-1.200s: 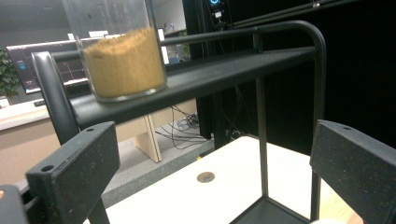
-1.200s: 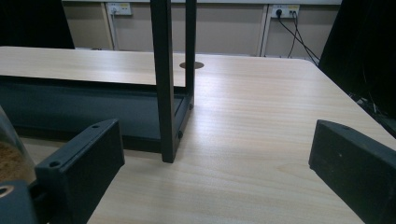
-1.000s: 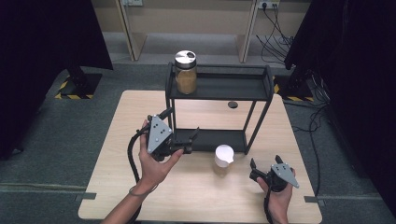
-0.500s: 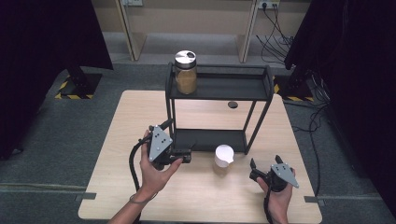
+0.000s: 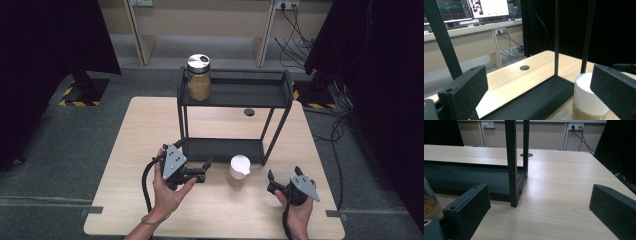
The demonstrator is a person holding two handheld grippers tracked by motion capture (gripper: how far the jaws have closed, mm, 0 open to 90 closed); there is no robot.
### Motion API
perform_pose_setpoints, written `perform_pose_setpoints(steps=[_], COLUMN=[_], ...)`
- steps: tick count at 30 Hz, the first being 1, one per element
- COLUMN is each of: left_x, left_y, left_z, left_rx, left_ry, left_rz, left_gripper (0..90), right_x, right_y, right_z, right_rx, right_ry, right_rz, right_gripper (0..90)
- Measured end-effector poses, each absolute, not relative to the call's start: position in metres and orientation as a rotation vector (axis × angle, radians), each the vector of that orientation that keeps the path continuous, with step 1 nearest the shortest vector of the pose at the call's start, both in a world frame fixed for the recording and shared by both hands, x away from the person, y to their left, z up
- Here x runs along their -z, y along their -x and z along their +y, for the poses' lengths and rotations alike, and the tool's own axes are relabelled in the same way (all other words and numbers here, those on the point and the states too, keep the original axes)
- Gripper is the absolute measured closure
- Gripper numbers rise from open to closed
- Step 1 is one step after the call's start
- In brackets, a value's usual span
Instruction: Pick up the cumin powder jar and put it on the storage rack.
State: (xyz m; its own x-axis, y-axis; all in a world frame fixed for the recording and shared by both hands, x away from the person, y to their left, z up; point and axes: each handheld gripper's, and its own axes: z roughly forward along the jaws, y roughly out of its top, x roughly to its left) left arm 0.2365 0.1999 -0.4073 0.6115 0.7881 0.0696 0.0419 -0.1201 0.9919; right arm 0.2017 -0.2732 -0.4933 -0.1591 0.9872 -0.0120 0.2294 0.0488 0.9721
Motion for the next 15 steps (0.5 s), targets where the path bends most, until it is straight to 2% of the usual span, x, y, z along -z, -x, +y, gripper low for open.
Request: perform_pose_setpoints(steps=[15], left_x=[0.431], left_y=[-0.242], left_z=[0.201], left_rx=[-0.672], left_ry=[-1.649], left_rz=[0.767], left_gripper=[0.6], right_x=[0.493], right_y=[-0.201], right_z=[-0.273], right_rx=[-1.179], right_ry=[-1.275], right_rz=[1.516], right_gripper=[3.5])
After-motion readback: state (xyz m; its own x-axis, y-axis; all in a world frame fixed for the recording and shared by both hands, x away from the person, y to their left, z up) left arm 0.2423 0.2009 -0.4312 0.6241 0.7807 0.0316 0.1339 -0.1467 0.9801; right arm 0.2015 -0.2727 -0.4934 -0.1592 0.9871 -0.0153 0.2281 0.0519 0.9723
